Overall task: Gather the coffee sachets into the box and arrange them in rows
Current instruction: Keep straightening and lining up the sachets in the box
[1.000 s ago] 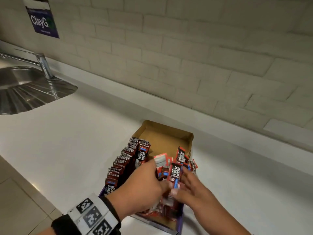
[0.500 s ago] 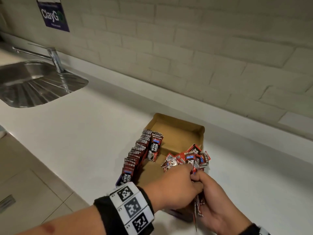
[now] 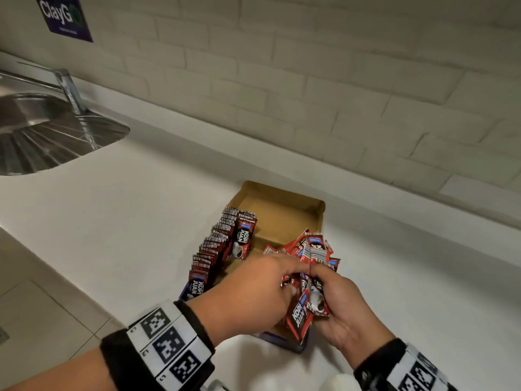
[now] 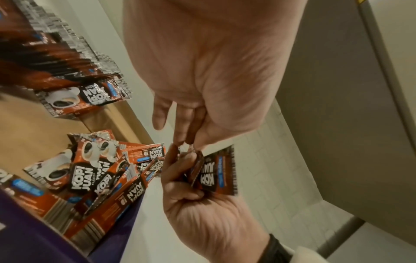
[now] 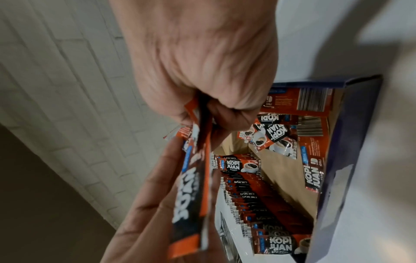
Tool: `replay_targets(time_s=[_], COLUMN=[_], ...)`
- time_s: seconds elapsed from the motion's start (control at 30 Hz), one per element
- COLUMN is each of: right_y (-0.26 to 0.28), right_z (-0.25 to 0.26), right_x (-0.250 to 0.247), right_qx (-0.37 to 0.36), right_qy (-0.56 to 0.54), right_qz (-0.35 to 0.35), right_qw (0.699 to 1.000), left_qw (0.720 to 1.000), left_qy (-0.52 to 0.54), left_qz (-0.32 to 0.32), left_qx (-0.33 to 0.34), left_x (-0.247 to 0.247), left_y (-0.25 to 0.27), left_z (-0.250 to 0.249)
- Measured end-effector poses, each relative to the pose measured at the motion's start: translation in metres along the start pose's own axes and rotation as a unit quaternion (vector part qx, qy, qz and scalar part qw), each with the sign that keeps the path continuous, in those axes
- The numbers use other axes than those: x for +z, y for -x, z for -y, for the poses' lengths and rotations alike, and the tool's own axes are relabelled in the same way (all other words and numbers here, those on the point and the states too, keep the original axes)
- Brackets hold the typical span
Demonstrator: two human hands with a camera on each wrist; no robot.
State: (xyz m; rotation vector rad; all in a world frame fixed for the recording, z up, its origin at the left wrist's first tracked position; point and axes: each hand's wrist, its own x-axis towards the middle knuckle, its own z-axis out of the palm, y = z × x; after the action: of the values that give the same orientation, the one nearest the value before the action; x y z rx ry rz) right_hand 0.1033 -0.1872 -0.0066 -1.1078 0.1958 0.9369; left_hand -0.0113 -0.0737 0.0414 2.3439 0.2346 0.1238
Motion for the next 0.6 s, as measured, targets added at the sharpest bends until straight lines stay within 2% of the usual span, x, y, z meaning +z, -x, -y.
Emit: replay_targets(time_s=[0.2,0.33,0.4,0.5,0.57,0.6], right_y=[0.006,0.003,0.002,0.0,0.0,-0.001], right_z=[0.001,0.002,0.007,0.014,0.017,0.018], right_x=[-0.001,0.003,0.01,0.021,0.028,0.03], right_qx=[-0.047,-0.053,-0.052,-0.057,-0.055,-0.056], right_qy=[0.047,0.077,0.082,0.079,0.069,0.062], right_qz=[0.018,0.003,-0.015,-0.034,-0.029,-0.023], right_qw=[0.998,0.996,0.995,0.995,0.996,0.996], left_qw=[1.0,0.998,0.989,0.961,0.959,0.967], left_qy=[0.007,-0.055,-0.133,-0.229,-0.206,-0.155], left_qz=[0.01,0.015,0.003,-0.011,-0.046,-0.059], left_qx=[0.006,0.039,0.071,0.155,0.19,0.195], left_x=[-0.003,-0.001,-0.002,0.001,-0.002,-0.008], left_y=[0.007,0.012,0.018,0.024,0.022,0.021], left_z=[0.007,0.015,0.016,0.009,0.008,0.007])
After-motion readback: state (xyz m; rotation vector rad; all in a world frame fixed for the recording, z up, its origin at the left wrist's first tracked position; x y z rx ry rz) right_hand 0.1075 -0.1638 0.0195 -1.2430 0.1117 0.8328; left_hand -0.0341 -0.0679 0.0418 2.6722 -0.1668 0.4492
